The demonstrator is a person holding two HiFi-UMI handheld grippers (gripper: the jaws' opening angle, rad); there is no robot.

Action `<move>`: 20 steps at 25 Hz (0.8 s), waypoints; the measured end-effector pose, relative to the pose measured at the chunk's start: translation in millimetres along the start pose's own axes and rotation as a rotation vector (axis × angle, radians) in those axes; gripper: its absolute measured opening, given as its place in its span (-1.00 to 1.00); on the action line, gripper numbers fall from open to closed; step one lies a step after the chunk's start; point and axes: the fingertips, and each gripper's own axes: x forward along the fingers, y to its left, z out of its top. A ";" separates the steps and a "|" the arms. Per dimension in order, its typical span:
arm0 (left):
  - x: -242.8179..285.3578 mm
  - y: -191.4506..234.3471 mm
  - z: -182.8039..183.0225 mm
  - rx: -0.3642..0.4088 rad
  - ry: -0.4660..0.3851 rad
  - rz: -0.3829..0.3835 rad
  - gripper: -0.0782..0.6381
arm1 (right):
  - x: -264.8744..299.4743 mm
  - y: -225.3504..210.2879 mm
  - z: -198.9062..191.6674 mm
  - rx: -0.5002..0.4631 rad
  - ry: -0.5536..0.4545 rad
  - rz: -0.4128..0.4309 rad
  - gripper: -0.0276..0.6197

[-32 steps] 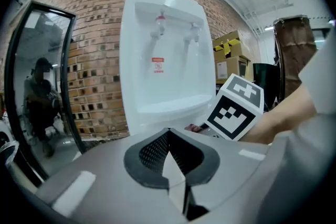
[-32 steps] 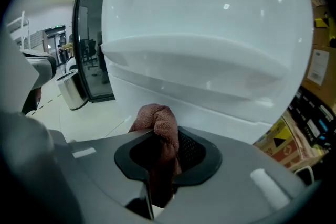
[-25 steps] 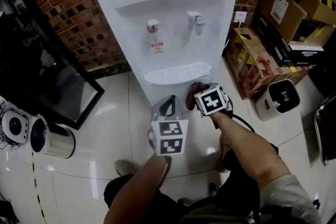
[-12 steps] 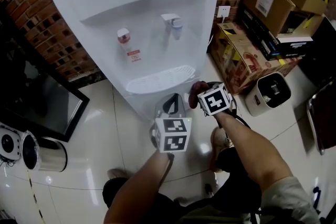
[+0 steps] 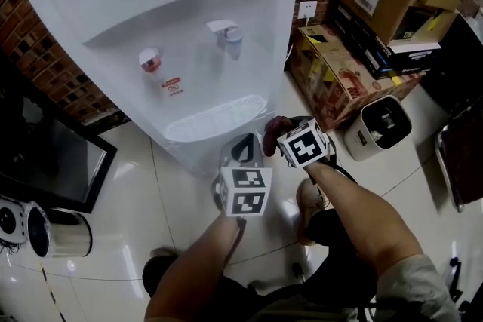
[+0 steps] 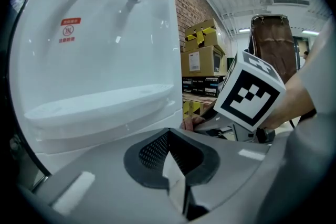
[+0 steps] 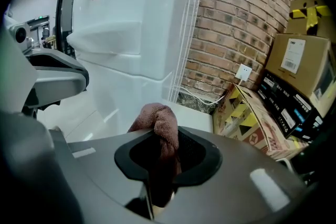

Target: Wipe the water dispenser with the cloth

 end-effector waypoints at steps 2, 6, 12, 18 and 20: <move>-1.6 0.6 0.2 0.005 -0.001 0.000 -0.78 | -3.0 -1.9 0.9 0.003 -0.007 -0.003 -0.65; -13.7 6.9 -0.7 0.021 0.003 0.006 -0.78 | -7.6 8.8 0.6 0.000 -0.004 0.025 -0.65; -53.6 55.3 -1.5 0.000 0.003 0.075 -0.78 | -15.0 73.6 23.7 -0.056 -0.052 0.139 -0.65; -91.0 133.0 -32.1 -0.103 0.068 0.272 -0.78 | -15.9 175.4 54.2 -0.150 -0.091 0.300 -0.65; -103.9 151.3 -37.2 -0.102 0.075 0.321 -0.78 | -12.2 204.6 62.3 -0.159 -0.095 0.347 -0.65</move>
